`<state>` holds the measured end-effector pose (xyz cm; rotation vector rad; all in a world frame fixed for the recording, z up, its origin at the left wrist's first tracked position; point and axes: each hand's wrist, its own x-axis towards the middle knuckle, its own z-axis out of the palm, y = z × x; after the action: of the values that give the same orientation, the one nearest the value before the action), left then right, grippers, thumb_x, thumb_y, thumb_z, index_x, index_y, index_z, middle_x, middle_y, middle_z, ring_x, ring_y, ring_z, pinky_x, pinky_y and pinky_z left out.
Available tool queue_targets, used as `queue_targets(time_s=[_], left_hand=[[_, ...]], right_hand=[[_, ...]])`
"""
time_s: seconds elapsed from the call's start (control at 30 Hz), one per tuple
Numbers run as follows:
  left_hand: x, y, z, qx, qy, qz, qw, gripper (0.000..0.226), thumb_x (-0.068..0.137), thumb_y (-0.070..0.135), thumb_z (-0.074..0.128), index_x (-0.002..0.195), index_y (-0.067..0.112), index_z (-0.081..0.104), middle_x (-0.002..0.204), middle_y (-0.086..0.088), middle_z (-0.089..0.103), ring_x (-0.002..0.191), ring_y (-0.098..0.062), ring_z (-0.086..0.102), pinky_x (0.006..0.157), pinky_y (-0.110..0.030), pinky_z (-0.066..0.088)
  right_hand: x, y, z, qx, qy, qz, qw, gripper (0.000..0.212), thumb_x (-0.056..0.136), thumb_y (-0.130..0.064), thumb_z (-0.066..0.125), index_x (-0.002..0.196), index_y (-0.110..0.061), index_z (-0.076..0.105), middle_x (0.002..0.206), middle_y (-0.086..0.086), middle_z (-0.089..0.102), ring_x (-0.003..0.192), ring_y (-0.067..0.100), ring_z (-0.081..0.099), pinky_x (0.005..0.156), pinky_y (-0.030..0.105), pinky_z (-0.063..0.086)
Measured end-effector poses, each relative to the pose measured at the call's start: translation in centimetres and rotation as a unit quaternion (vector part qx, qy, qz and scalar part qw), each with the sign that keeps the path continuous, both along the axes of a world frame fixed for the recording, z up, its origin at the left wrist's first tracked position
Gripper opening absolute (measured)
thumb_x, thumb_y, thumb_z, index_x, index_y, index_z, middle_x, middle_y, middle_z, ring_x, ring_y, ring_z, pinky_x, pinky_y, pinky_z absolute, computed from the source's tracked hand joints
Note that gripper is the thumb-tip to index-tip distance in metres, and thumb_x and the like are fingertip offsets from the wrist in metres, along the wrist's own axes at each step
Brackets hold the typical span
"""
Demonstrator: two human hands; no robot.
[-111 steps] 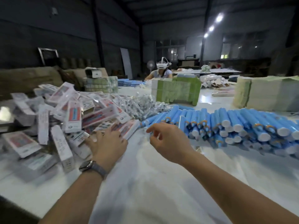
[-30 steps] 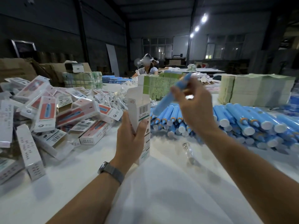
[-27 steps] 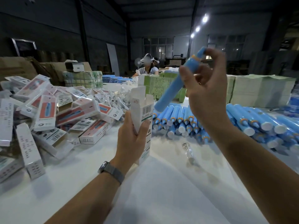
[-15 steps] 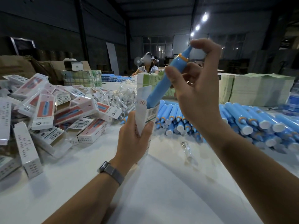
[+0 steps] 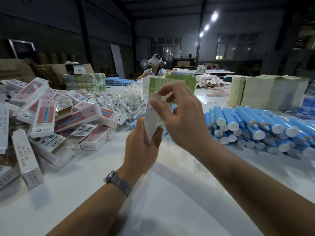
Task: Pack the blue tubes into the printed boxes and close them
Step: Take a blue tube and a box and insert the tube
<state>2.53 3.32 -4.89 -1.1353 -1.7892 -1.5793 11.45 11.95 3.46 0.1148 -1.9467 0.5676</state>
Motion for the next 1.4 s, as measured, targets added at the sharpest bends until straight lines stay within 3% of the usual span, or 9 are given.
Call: queue_targets(time_s=[0.13, 0.23, 0.43, 0.6, 0.77, 1.0, 1.1, 1.2, 1.4], left_hand=[[0.0, 0.0, 0.1, 0.019, -0.008, 0.012, 1.0, 0.027, 0.086, 0.033, 0.062, 0.101, 0.026, 0.041, 0.089, -0.004, 0.065, 0.077, -0.034, 0.062, 0.062, -0.041, 0.051], [-0.5, 0.1, -0.2, 0.024, -0.02, 0.029, 0.999, 0.024, 0.088, 0.038, 0.06, 0.102, 0.031, 0.041, 0.092, -0.004, 0.065, 0.079, -0.034, 0.061, 0.064, -0.047, 0.053], [-1.3, 0.5, -0.8, 0.004, 0.02, 0.054, 0.998, 0.025, 0.09, 0.04, 0.061, 0.103, 0.039, 0.041, 0.091, 0.005, 0.057, 0.076, -0.026, 0.054, 0.059, -0.04, 0.049], [-1.6, 0.7, -1.3, 0.001, 0.04, 0.057, 0.998, 0.028, 0.088, 0.052, 0.053, 0.11, 0.039, 0.044, 0.093, 0.011, 0.056, 0.077, -0.02, 0.053, 0.062, -0.034, 0.047], [-2.0, 0.5, -1.3, 0.02, 0.017, 0.059, 0.998, 0.025, 0.09, 0.04, 0.059, 0.098, 0.042, 0.035, 0.077, 0.02, 0.052, 0.068, -0.005, 0.048, 0.057, -0.022, 0.036], [-1.5, 0.5, -1.2, 0.021, 0.034, 0.004, 0.999, 0.023, 0.089, 0.042, 0.057, 0.104, 0.04, 0.039, 0.091, 0.04, 0.057, 0.076, 0.013, 0.054, 0.065, -0.001, 0.037], [-1.6, 0.4, -1.3, 0.023, 0.038, 0.007, 0.999, 0.026, 0.092, 0.034, 0.06, 0.103, 0.043, 0.039, 0.089, 0.042, 0.057, 0.077, 0.016, 0.054, 0.065, -0.002, 0.038], [-1.8, 0.3, -1.3, 0.016, 0.019, 0.02, 0.999, 0.028, 0.092, 0.032, 0.061, 0.103, 0.044, 0.038, 0.091, 0.039, 0.059, 0.077, 0.013, 0.056, 0.064, -0.003, 0.038], [-1.5, 0.3, -1.2, 0.016, 0.007, 0.045, 0.999, 0.028, 0.09, 0.035, 0.061, 0.097, 0.043, 0.035, 0.08, 0.014, 0.06, 0.071, -0.007, 0.053, 0.062, -0.012, 0.039]], right_hand=[[-0.4, 0.3, -1.0, 0.004, -0.027, 0.01, 1.0, 0.025, 0.094, -0.032, 0.058, 0.104, -0.013, 0.07, 0.11, -0.004, 0.053, 0.108, 0.018, 0.052, 0.085, 0.028, 0.044], [-0.4, 1.5, -0.5, -0.027, 0.0, 0.004, 1.0, 0.011, 0.095, -0.026, 0.059, 0.102, -0.021, 0.065, 0.096, -0.013, 0.054, 0.088, 0.0, 0.056, 0.073, 0.013, 0.04], [-0.4, 6.5, 0.0, -0.092, -0.395, -0.106, 0.908, 0.041, 0.09, -0.069, 0.042, 0.088, -0.03, 0.053, 0.072, -0.001, 0.067, 0.059, 0.014, 0.062, 0.058, 0.028, 0.044], [-0.2, 7.8, 0.1, -0.118, -0.449, -0.083, 0.882, 0.058, 0.084, -0.078, 0.037, 0.095, -0.025, 0.059, 0.071, 0.0, 0.068, 0.051, 0.013, 0.061, 0.049, 0.024, 0.041], [-0.7, 9.1, -1.7, -0.089, -0.456, -0.123, 0.877, 0.042, 0.089, -0.065, 0.052, 0.093, -0.024, 0.061, 0.073, 0.0, 0.071, 0.045, 0.007, 0.057, 0.049, 0.021, 0.041], [-0.8, 9.9, -5.0, 0.013, -0.608, -0.176, 0.774, 0.032, 0.078, -0.021, 0.068, 0.108, -0.023, 0.056, 0.081, 0.0, 0.065, 0.061, 0.018, 0.064, 0.052, 0.024, 0.051], [-0.9, 9.4, -4.1, 0.027, -0.494, -0.162, 0.854, 0.024, 0.085, -0.02, 0.064, 0.108, -0.026, 0.059, 0.084, -0.005, 0.06, 0.076, 0.018, 0.061, 0.064, 0.026, 0.049], [-0.3, 7.2, -1.3, -0.099, -0.241, 0.03, 0.965, 0.023, 0.088, -0.011, 0.07, 0.099, -0.028, 0.06, 0.078, -0.004, 0.062, 0.06, 0.009, 0.059, 0.056, 0.021, 0.049], [1.9, 2.4, 2.9, -0.212, 0.044, 0.231, 0.949, 0.032, 0.081, 0.003, 0.07, 0.099, -0.021, 0.062, 0.08, 0.002, 0.061, 0.068, 0.013, 0.066, 0.058, 0.027, 0.057]])
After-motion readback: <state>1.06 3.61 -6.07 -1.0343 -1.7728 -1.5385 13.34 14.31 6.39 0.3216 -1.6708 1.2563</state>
